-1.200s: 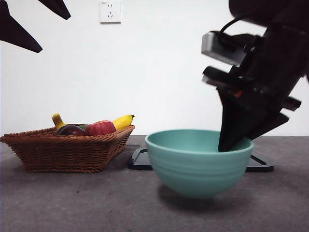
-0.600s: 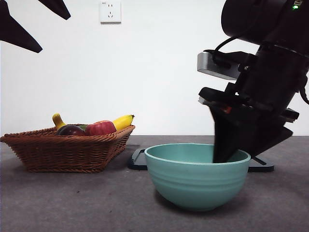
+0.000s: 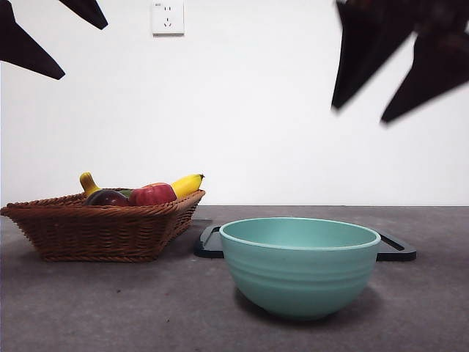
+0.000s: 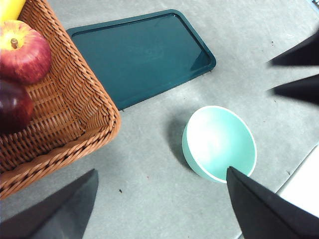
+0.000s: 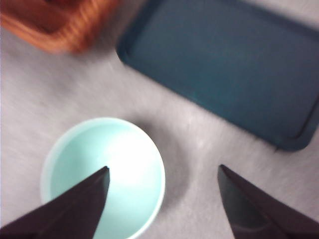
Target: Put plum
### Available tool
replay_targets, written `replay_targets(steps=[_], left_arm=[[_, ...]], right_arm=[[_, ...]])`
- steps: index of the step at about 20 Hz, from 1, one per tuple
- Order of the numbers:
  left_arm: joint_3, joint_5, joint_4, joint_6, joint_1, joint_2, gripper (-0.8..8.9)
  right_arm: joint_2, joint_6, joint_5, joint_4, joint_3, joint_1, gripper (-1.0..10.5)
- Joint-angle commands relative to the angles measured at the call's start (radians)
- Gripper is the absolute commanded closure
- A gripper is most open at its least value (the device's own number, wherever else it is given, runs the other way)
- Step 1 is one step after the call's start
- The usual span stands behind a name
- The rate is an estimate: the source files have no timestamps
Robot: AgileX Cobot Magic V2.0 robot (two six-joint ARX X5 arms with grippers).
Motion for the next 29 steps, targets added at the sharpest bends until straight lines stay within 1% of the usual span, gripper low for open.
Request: replay_targets(steps=[1,5,8,12,13,14,15,16,17,21,29], left_arm=[[0.010,0.006,0.012,0.008,-0.003,0.006,4.10],[0.010,0.006,0.012,-0.003,-0.003,0.006,4.10],[0.010,0.006,0.012,-0.004,-0.003,0.006,4.11],[0.010,0.006,0.011,-0.004,-0.003,0.006,4.15],[0.010,0.006,0.011,-0.004,-0.003,0.006,4.51],[0.010,0.006,0.011,-0.004,-0.003,0.006,5.34],[0.010,0.006,0.011,-0.003,-0.003,0.006,6.58],[0.010,0.006,0.012,-0.003,-0.003,0.006,7.65],[0.010,0.006,0.013,-0.003,-0.003,0.006,8.04],[0.010,0.006,0.012,-0.003,-0.003,0.006,8.05],[0.010,0.006,0.014,-0.003,-0.003,0.006,8.05]], right_arm=[[-0.043,0.007,-0.045,0.005,0.060,0.006,5.8],[-0.068,0.013,-0.221,0.002,0.089,0.008,5.9],[-0.066,-0.001,-0.277,-0.037,0.089,0.008,5.9],[-0.066,-0.007,-0.282,-0.067,0.089,0.008,5.9],[-0.066,-0.007,-0.282,-0.074,0.089,0.008,6.6],[-0.066,-0.007,-0.282,-0.079,0.089,0.008,7.8],[-0.066,-0.009,-0.282,-0.081,0.089,0.008,9.4],[-0.066,-0.015,-0.282,-0.084,0.089,0.008,9.4],[-0.066,-0.016,-0.282,-0.084,0.089,0.008,9.4],[-0.066,-0.011,-0.278,-0.066,0.089,0.008,9.4],[-0.067,-0.014,-0.281,0.095,0.089,0.008,9.4]])
